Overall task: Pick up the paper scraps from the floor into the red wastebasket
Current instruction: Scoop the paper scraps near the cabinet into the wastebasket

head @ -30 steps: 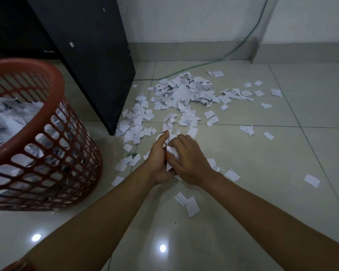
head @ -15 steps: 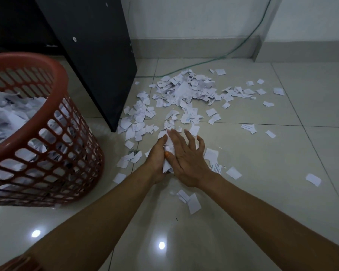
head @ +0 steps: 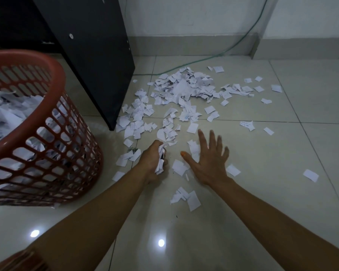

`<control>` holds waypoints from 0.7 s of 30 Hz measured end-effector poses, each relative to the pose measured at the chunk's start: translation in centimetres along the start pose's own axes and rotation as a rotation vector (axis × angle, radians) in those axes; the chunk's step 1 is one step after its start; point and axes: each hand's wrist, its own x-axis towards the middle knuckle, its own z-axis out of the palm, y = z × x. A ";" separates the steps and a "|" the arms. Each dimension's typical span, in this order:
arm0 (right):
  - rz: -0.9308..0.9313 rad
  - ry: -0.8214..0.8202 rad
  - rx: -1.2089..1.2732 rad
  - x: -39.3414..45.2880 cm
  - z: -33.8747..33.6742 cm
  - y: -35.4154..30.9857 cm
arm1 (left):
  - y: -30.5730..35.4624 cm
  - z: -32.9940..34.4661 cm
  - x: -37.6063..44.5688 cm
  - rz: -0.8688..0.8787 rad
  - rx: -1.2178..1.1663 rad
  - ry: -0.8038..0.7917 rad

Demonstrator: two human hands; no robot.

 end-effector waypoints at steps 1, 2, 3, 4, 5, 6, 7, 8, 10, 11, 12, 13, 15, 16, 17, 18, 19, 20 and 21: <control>0.077 -0.019 -0.025 -0.1 0.3 0.6 | 0.0 -0.4 0.4 -0.016 -0.016 -0.005; 0.143 -0.045 -0.036 -0.2 0.7 1.2 | 0.0 -0.6 0.3 -0.028 -0.042 -0.013; 0.185 -0.077 -0.042 -0.3 0.9 1.7 | -0.1 -0.8 0.6 -0.027 -0.045 -0.021; 0.197 -0.111 -0.052 -0.3 1.5 2.0 | -0.2 -1.2 0.8 -0.035 -0.062 -0.028; 0.172 -0.125 -0.078 -0.4 1.7 2.2 | -0.3 -1.4 1.0 -0.036 -0.061 -0.028; 0.123 -0.131 -0.110 -0.5 2.0 2.3 | -0.4 -1.7 1.1 -0.047 -0.064 -0.024; 0.069 -0.137 -0.135 -0.5 2.2 2.3 | -0.6 -1.9 1.3 -0.054 -0.048 -0.001; 0.016 -0.148 -0.149 -0.5 2.6 2.0 | -0.8 -2.2 1.5 -0.063 -0.066 0.007; -0.069 -0.165 -0.156 -0.6 3.1 1.2 | -1.1 -2.6 1.7 -0.088 -0.088 0.005; -0.104 -0.161 -0.165 -0.6 3.4 0.8 | -1.3 -2.6 1.8 -0.094 -0.097 -0.005; -0.142 -0.143 -0.180 -0.6 3.6 0.4 | -1.4 -2.7 1.9 -0.102 -0.127 -0.017; -0.184 -0.105 -0.193 -0.6 3.7 0.1 | -1.4 -2.8 2.0 -0.106 -0.146 -0.019; -0.281 -0.022 -0.192 -0.6 3.9 0.0 | -1.3 -2.9 2.0 -0.131 -0.170 -0.057; -0.323 0.008 -0.174 -0.5 4.0 0.1 | -1.2 -3.0 1.9 -0.140 -0.172 -0.078; -0.350 0.022 -0.153 -0.5 4.1 0.1 | -1.1 -3.1 1.7 -0.135 -0.160 -0.081; -0.368 0.028 -0.144 -0.5 4.0 0.1 | -1.1 -3.3 1.6 -0.131 -0.155 -0.088; -0.386 0.031 -0.147 -0.4 4.0 0.1 | -1.1 -3.4 1.4 -0.125 -0.138 -0.095; -0.410 0.033 -0.152 -0.3 4.0 0.1 | -1.1 -3.5 1.3 -0.125 -0.125 -0.109; -0.435 0.033 -0.145 -0.3 3.9 0.1 | -1.1 -3.5 1.2 -0.123 -0.115 -0.116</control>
